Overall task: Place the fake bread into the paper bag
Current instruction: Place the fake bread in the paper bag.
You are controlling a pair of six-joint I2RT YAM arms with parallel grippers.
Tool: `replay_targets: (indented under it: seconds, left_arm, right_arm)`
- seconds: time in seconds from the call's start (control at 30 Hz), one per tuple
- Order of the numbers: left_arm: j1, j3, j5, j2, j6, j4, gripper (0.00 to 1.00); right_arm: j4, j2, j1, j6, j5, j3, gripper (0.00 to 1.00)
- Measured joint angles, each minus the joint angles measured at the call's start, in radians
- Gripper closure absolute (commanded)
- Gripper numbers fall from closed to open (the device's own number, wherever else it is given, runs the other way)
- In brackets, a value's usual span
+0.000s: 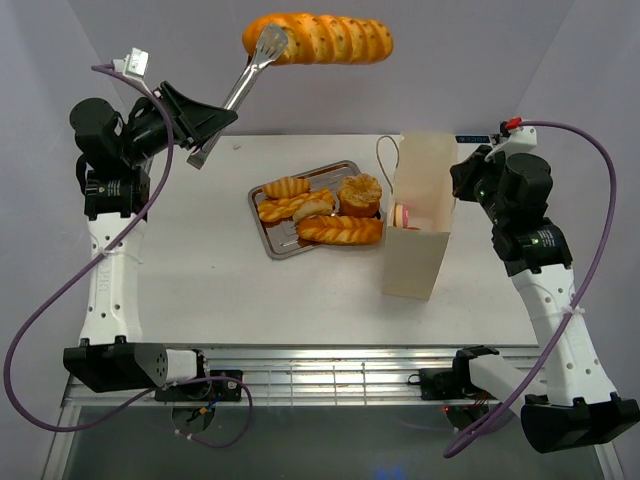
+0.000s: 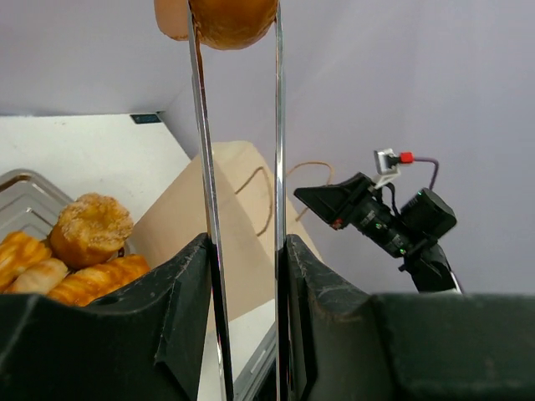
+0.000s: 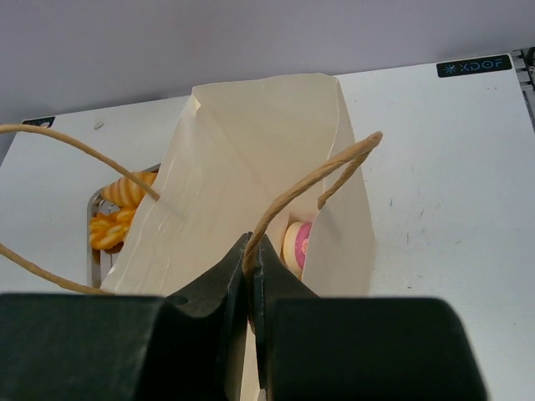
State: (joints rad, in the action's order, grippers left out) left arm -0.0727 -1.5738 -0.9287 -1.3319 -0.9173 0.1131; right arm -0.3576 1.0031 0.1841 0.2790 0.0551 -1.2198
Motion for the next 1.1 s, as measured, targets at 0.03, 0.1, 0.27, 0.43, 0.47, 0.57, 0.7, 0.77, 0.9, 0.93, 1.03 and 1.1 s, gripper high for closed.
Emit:
replay_targets:
  seconds: [0.03, 0.1, 0.27, 0.43, 0.47, 0.57, 0.7, 0.77, 0.9, 0.93, 1.03, 1.1]
  left_arm:
    - [0.004, -0.019, -0.011, 0.01, -0.002, 0.0, 1.0]
    - [0.016, -0.055, -0.03, 0.03, -0.008, 0.0, 1.0]
    - [0.056, -0.118, -0.042, 0.095, 0.025, 0.064, 1.0]
    - [0.106, -0.122, -0.003, 0.215, 0.082, 0.178, 1.0]
    - [0.114, -0.121, 0.002, 0.24, 0.088, 0.194, 1.0]
    - [0.135, -0.105, 0.023, 0.322, 0.102, 0.23, 1.0]
    - [0.182, -0.078, 0.064, 0.414, 0.132, 0.27, 1.0]
    - [0.208, -0.058, 0.077, 0.454, 0.145, 0.276, 1.0]
    - [0.24, 0.017, 0.071, 0.518, 0.154, 0.276, 1.0]
    - [0.244, 0.039, 0.07, 0.529, 0.159, 0.278, 1.0]
    - [0.252, 0.088, 0.069, 0.546, 0.181, 0.311, 1.0]
    - [0.258, 0.107, 0.072, 0.548, 0.201, 0.337, 1.0]
  right_arm:
    - [-0.005, 0.0, 0.0, 0.0, 0.007, -0.004, 0.92]
    - [-0.016, 0.0, 0.0, -0.003, 0.03, -0.016, 0.92]
    - [-0.054, 0.0, 0.0, -0.028, 0.089, -0.049, 0.92]
    - [-0.06, 0.0, 0.0, -0.063, 0.137, -0.082, 0.92]
    - [-0.06, 0.0, 0.0, -0.071, 0.146, -0.085, 0.92]
    - [-0.06, 0.0, 0.0, -0.089, 0.171, -0.087, 0.92]
    - [-0.06, 0.001, 0.0, -0.111, 0.182, -0.087, 0.92]
    - [-0.06, 0.001, 0.0, -0.123, 0.186, -0.087, 0.92]
    - [-0.058, -0.005, 0.0, -0.14, 0.196, -0.079, 0.92]
    - [-0.058, -0.008, 0.0, -0.142, 0.2, -0.074, 0.92]
    - [-0.058, -0.016, -0.001, -0.145, 0.208, -0.066, 0.92]
    - [-0.06, -0.024, -0.002, -0.145, 0.21, -0.059, 0.92]
